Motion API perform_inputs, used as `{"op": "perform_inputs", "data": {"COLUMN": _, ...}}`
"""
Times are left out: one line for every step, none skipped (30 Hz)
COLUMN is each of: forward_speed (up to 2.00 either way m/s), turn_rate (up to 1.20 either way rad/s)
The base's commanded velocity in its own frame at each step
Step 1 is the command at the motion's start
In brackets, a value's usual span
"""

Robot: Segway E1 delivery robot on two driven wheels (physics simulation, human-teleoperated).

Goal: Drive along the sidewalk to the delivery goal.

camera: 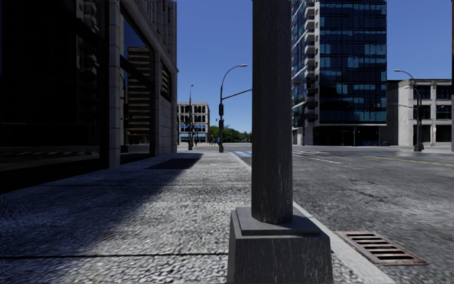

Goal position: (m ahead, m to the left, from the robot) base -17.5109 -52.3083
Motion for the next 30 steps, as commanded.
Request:
{"op": "perform_inputs", "data": {"forward_speed": 0.0, "turn_rate": 0.48}}
{"op": "perform_inputs", "data": {"forward_speed": 0.0, "turn_rate": 0.48}}
{"op": "perform_inputs", "data": {"forward_speed": 0.0, "turn_rate": 0.48}}
{"op": "perform_inputs", "data": {"forward_speed": 0.0, "turn_rate": 0.48}}
{"op": "perform_inputs", "data": {"forward_speed": 0.0, "turn_rate": 0.48}}
{"op": "perform_inputs", "data": {"forward_speed": 0.0, "turn_rate": 0.48}}
{"op": "perform_inputs", "data": {"forward_speed": 0.0, "turn_rate": 0.48}}
{"op": "perform_inputs", "data": {"forward_speed": 0.0, "turn_rate": 0.48}}
{"op": "perform_inputs", "data": {"forward_speed": 0.0, "turn_rate": 0.48}}
{"op": "perform_inputs", "data": {"forward_speed": 0.0, "turn_rate": 0.48}}
{"op": "perform_inputs", "data": {"forward_speed": 0.0, "turn_rate": 0.48}}
{"op": "perform_inputs", "data": {"forward_speed": 0.0, "turn_rate": 0.48}}
{"op": "perform_inputs", "data": {"forward_speed": 0.0, "turn_rate": 0.48}}
{"op": "perform_inputs", "data": {"forward_speed": 0.0, "turn_rate": 0.48}}
{"op": "perform_inputs", "data": {"forward_speed": 0.0, "turn_rate": 0.48}}
{"op": "perform_inputs", "data": {"forward_speed": 0.0, "turn_rate": 0.48}}
{"op": "perform_inputs", "data": {"forward_speed": 0.0, "turn_rate": 0.48}}
{"op": "perform_inputs", "data": {"forward_speed": 0.0, "turn_rate": 0.48}}
{"op": "perform_inputs", "data": {"forward_speed": 0.0, "turn_rate": 0.48}}
{"op": "perform_inputs", "data": {"forward_speed": 0.0, "turn_rate": 0.48}}
{"op": "perform_inputs", "data": {"forward_speed": 0.0, "turn_rate": 0.48}}
{"op": "perform_inputs", "data": {"forward_speed": 0.0, "turn_rate": 0.48}}
{"op": "perform_inputs", "data": {"forward_speed": 0.0, "turn_rate": 0.48}}
{"op": "perform_inputs", "data": {"forward_speed": 0.0, "turn_rate": 0.48}}
{"op": "perform_inputs", "data": {"forward_speed": 0.0, "turn_rate": 0.48}}
{"op": "perform_inputs", "data": {"forward_speed": 0.0, "turn_rate": 0.48}}
{"op": "perform_inputs", "data": {"forward_speed": 0.0, "turn_rate": 0.48}}
{"op": "perform_inputs", "data": {"forward_speed": 0.0, "turn_rate": 0.5}}
{"op": "perform_inputs", "data": {"forward_speed": 0.0, "turn_rate": 0.5}}
{"op": "perform_inputs", "data": {"forward_speed": 0.0, "turn_rate": 0.5}}
